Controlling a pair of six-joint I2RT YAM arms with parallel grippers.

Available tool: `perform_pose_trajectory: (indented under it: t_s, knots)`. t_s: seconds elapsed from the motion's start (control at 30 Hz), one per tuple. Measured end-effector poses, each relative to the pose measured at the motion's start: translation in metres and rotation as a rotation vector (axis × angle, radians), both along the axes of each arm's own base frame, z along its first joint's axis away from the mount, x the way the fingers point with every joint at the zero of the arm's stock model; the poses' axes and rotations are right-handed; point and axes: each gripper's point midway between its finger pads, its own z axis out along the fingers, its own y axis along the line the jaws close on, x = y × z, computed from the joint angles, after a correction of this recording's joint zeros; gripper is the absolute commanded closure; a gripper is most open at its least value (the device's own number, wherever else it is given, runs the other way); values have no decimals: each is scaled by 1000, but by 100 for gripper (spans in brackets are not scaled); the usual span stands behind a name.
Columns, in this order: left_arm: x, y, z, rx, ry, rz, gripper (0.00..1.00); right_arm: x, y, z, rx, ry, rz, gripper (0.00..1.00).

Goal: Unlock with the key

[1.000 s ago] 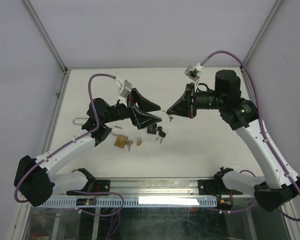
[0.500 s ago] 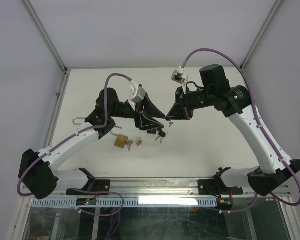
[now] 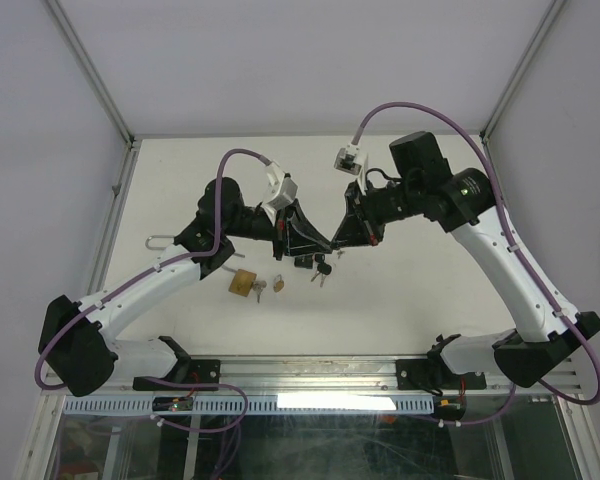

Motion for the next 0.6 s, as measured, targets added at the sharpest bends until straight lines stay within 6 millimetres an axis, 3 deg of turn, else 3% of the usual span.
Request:
perform_pose_trajectory:
  t_s: [0.1, 0.17, 0.23, 0.37, 0.5, 0.6]
  knots:
    - [0, 0, 0, 1, 1, 0, 100, 0, 0, 0, 0, -3, 2, 96]
    - [1, 0, 0, 1, 6, 7, 100, 1, 0, 0, 1, -6, 2, 71]
    - [3, 0, 0, 2, 15, 24, 100, 1, 1, 2, 11, -15, -2, 58]
    - [2, 1, 6, -9, 18, 37, 100, -1, -3, -4, 36, -48, -18, 59]
    - [1, 4, 13, -27, 3, 49, 100, -3, -6, -8, 55, -55, -33, 74]
    - [2, 4, 15, -33, -1, 57, 100, -1, -5, -6, 70, -56, -40, 61]
